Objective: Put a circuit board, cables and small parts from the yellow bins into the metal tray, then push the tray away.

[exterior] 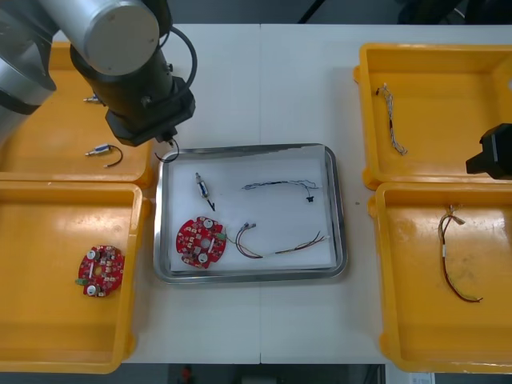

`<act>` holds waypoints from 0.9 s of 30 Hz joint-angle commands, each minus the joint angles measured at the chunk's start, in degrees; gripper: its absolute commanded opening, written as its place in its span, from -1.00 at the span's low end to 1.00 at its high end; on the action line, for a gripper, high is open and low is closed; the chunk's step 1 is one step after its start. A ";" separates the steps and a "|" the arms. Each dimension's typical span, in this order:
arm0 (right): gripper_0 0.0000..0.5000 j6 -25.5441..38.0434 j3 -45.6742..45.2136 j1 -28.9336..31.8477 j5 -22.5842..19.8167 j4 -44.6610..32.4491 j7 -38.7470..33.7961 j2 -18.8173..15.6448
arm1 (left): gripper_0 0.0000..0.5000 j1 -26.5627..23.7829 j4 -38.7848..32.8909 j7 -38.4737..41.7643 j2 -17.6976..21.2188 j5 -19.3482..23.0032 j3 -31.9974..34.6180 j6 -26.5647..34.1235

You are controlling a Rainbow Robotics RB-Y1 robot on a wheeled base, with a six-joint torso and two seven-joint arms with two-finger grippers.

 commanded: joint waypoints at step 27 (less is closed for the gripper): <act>1.00 0.18 -6.12 10.86 0.89 -1.11 -1.90 -3.21 | -1.00 4.26 8.76 1.59 -14.23 -19.35 -18.66 -14.63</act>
